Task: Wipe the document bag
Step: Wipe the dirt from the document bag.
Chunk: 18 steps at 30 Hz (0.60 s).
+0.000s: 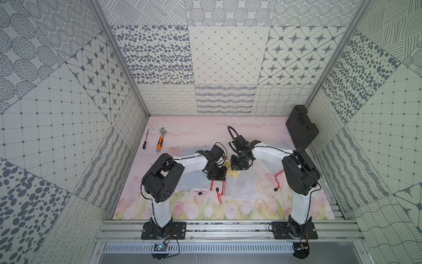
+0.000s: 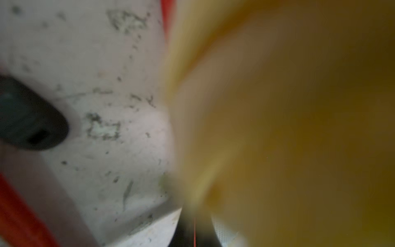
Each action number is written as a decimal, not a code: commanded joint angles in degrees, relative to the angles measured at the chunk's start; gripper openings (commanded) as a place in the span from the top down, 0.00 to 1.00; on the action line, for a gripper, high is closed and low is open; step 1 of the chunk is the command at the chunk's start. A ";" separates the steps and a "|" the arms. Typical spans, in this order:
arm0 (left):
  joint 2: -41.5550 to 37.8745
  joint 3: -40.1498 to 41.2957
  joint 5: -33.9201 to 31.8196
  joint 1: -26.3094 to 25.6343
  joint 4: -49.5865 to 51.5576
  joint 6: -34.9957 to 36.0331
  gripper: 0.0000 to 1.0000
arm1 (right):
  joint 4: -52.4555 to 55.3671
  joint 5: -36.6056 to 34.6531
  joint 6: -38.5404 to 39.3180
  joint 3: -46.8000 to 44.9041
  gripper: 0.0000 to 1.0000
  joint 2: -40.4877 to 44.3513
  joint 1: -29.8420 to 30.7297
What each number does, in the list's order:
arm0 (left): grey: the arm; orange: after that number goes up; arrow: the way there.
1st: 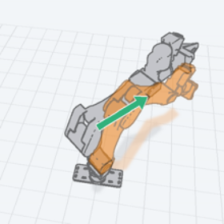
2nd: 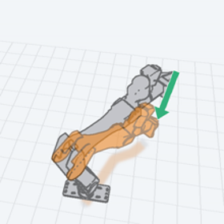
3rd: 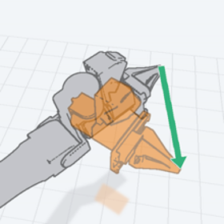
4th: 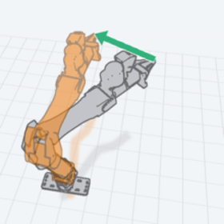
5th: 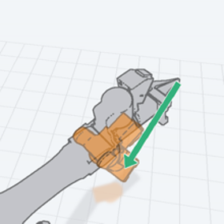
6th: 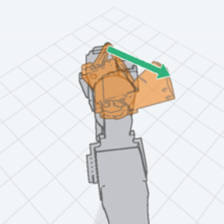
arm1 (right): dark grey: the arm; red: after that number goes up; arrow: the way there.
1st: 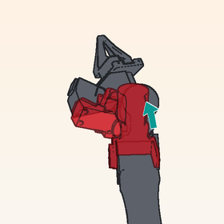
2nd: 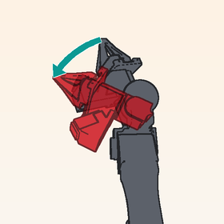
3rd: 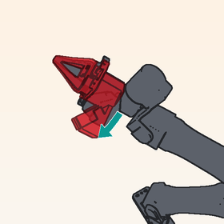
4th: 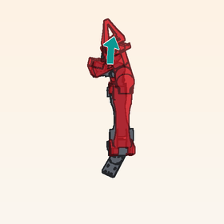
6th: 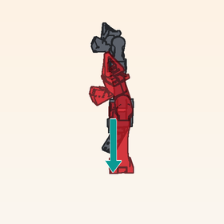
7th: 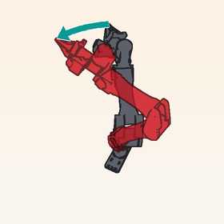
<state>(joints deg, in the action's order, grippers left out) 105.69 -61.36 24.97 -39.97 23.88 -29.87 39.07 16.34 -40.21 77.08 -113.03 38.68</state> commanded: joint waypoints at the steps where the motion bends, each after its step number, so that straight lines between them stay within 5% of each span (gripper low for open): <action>1: 0.90 -0.35 -2.90 0.27 2.25 0.27 1.00 | -2.04 3.95 -5.38 -1.22 1.00 -3.42 2.82; 6: 1.47 -0.60 -2.45 0.28 2.30 0.34 1.00 | -5.02 3.46 -6.07 -10.99 1.00 0.30 -1.46; 13: 1.12 -0.27 -2.60 0.51 2.26 0.89 1.00 | -3.82 0.24 1.54 -30.17 1.00 12.96 -21.59; 15: 1.15 -0.28 -2.48 0.60 2.26 0.71 1.00 | -3.23 -0.07 0.70 -30.96 1.00 15.81 -22.56; 18: 1.38 -0.83 -2.47 0.79 2.24 0.43 1.00 | 1.03 -2.25 -0.81 -25.61 1.00 16.57 -16.36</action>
<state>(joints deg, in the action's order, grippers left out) 106.37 -61.89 26.15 -39.62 23.42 -29.91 30.28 22.52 -41.50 50.85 -94.70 17.08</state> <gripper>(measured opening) 0.047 0.115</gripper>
